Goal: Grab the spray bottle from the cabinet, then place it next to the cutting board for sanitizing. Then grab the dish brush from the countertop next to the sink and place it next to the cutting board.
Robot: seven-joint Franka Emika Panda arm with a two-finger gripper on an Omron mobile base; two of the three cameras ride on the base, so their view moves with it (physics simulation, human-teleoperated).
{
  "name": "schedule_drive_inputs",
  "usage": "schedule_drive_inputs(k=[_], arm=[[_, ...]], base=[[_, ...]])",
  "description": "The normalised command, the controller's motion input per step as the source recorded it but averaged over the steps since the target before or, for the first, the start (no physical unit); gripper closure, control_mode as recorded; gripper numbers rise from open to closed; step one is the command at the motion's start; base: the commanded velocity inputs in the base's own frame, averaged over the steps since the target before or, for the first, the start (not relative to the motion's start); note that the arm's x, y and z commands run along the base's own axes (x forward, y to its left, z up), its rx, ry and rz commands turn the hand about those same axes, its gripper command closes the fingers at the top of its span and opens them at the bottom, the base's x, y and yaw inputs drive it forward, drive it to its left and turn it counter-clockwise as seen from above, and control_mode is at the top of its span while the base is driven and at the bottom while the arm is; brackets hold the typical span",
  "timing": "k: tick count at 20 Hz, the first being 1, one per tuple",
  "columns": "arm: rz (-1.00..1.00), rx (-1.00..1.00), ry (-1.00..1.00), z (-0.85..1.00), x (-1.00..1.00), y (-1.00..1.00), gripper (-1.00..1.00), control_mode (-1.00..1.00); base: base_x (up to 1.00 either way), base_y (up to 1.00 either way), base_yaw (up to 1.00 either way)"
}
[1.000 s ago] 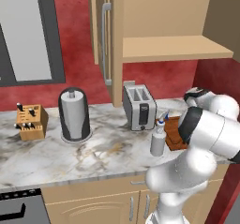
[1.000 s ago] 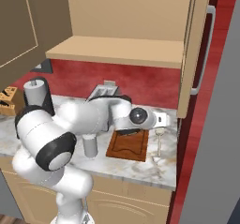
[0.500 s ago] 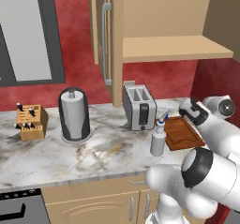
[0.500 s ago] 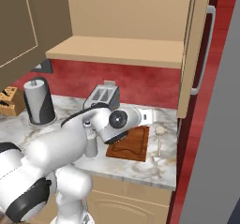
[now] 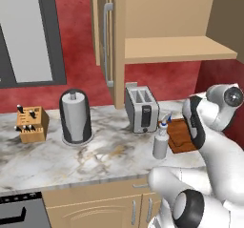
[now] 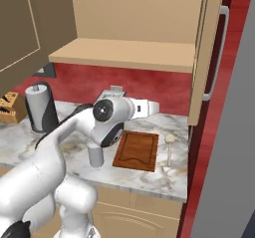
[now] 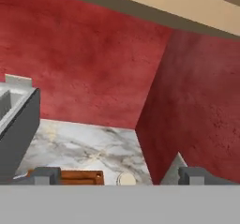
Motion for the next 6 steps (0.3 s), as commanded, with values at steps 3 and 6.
schedule_drive_inputs(k=[3,6], arm=[[0.00,0.16,0.23,0.96,-0.72,0.17,-1.00,-1.00],[0.00,0.18,0.20,0.90,-0.94,0.14,-1.00,-1.00]], base=[[0.00,0.00,0.00],[0.00,0.00,0.00]])
